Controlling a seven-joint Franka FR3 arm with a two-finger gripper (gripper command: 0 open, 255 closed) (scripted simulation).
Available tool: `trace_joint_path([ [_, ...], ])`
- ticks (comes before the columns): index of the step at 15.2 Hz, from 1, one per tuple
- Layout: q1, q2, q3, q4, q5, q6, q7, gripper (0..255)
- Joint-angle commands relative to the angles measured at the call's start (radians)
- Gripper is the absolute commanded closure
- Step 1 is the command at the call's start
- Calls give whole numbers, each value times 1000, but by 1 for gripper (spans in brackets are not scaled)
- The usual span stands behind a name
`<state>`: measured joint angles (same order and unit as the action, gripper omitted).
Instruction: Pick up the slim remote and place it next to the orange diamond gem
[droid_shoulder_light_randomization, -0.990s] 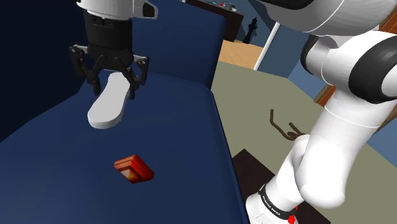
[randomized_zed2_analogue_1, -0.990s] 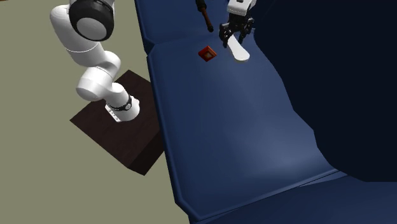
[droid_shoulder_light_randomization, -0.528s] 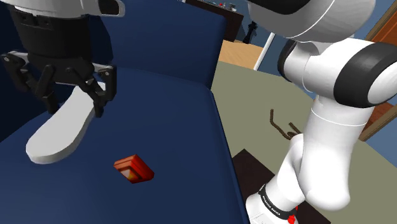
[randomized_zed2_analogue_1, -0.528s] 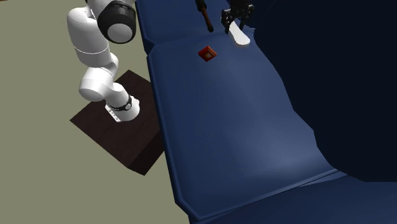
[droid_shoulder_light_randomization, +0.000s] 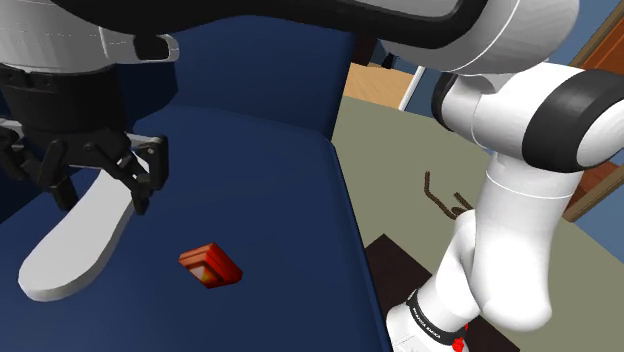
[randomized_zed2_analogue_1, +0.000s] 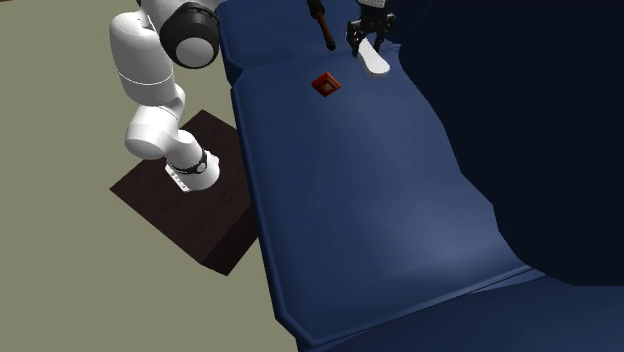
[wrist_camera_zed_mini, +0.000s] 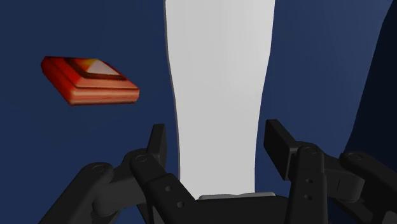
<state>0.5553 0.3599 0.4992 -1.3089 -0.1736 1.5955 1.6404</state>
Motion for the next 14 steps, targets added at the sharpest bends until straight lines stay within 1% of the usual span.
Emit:
trace_joint_path([
  [1, -6, -10, 0, -43, 4, 34, 1, 255],
  [14, -25, -16, -5, -227, 3, 211, 8, 255],
])
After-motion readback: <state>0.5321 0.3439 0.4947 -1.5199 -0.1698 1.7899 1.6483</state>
